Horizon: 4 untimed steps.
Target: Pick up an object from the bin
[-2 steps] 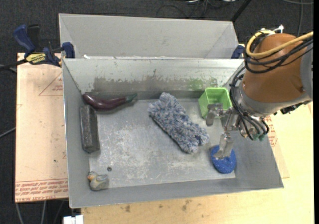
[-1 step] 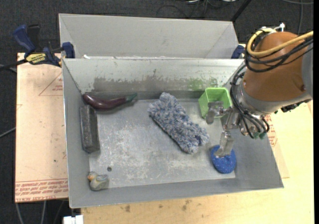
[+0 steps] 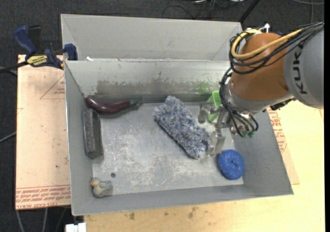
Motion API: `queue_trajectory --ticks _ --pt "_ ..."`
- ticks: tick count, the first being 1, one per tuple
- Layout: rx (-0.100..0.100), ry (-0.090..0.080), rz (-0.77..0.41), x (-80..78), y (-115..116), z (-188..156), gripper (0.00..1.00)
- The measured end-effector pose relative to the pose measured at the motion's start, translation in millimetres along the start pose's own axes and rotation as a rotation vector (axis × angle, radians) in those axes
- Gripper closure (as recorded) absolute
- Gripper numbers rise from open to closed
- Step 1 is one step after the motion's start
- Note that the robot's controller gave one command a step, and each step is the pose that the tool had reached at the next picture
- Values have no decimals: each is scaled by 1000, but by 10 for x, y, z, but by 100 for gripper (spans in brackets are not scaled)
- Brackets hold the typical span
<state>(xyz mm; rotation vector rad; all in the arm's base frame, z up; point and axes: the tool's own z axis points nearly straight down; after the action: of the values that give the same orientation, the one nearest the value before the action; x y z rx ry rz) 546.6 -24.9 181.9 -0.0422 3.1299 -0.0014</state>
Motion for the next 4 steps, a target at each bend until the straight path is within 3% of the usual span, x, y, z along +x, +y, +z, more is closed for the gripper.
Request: queue_trajectory --ticks 1,2,3,4 --pt "-2 14 31 43 239 282 0" --pt "-2 13 45 126 294 264 0" --pt "-2 7 88 288 326 588 0" --pt "-1 14 166 37 233 749 0"
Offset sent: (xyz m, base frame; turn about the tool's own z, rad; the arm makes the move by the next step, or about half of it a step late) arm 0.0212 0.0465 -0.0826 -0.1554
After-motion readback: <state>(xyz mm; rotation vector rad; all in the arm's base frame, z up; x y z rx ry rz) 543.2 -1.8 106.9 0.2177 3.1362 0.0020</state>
